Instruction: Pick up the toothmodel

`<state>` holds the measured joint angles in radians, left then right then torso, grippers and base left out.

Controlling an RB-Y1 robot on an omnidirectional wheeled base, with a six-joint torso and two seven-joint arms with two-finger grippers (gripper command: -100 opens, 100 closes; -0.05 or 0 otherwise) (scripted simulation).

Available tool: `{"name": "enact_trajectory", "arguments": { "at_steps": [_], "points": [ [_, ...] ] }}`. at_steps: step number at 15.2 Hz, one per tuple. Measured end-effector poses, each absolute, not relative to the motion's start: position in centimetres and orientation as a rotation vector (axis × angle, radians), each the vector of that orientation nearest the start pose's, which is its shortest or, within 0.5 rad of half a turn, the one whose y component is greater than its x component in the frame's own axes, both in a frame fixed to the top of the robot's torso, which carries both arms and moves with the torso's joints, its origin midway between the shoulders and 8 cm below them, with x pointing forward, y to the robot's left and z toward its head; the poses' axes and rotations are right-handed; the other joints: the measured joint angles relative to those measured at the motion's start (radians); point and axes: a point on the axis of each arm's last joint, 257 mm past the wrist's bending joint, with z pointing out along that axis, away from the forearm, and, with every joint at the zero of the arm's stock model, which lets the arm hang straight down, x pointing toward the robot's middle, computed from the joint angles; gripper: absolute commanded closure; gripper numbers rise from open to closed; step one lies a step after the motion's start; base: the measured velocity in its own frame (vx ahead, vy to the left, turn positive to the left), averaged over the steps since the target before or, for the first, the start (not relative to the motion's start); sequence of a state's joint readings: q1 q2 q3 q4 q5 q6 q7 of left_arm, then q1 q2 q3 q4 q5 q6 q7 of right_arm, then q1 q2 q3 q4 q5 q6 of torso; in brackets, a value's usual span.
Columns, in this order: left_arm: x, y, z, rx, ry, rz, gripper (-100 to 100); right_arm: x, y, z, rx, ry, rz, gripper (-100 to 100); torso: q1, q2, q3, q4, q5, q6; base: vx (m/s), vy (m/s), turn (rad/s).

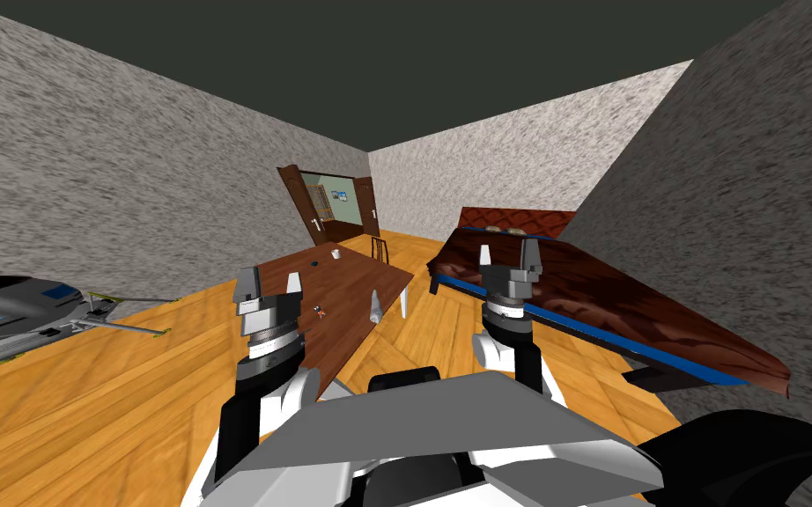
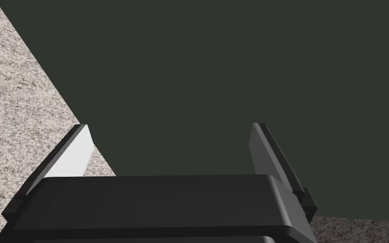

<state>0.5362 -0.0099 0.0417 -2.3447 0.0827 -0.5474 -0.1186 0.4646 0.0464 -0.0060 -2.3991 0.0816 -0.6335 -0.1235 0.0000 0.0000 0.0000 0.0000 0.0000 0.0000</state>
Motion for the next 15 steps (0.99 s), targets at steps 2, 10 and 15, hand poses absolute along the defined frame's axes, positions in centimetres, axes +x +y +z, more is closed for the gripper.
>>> {"name": "enact_trajectory", "arguments": {
  "at_steps": [2, 10, 15],
  "points": [
    [31.7, 29.8, 4.9, -0.585, 0.558, -1.212, -100, 29.1, -26.0, 10.6, 0.440, 0.404, 1.425, 0, -0.001, -0.001, 0.000, 0.000, 0.000, 0.000, 0.022, -0.017, -0.054],
    [33.1, 27.4, 2.3, -0.527, 0.729, -1.260, -100, 29.1, -26.0, 10.6, 0.440, 0.404, 1.425, 0, -0.002, -0.004, -0.002, -0.001, 0.000, 0.000, 0.045, -0.027, -0.082],
    [33.7, 25.9, -0.4, -0.502, 0.852, -1.289, -100, 29.1, -26.0, 10.6, 0.440, 0.404, 1.425, 0, -0.002, -0.004, -0.002, -0.001, 0.000, 0.000, 0.051, -0.026, -0.074]
  ]
}}
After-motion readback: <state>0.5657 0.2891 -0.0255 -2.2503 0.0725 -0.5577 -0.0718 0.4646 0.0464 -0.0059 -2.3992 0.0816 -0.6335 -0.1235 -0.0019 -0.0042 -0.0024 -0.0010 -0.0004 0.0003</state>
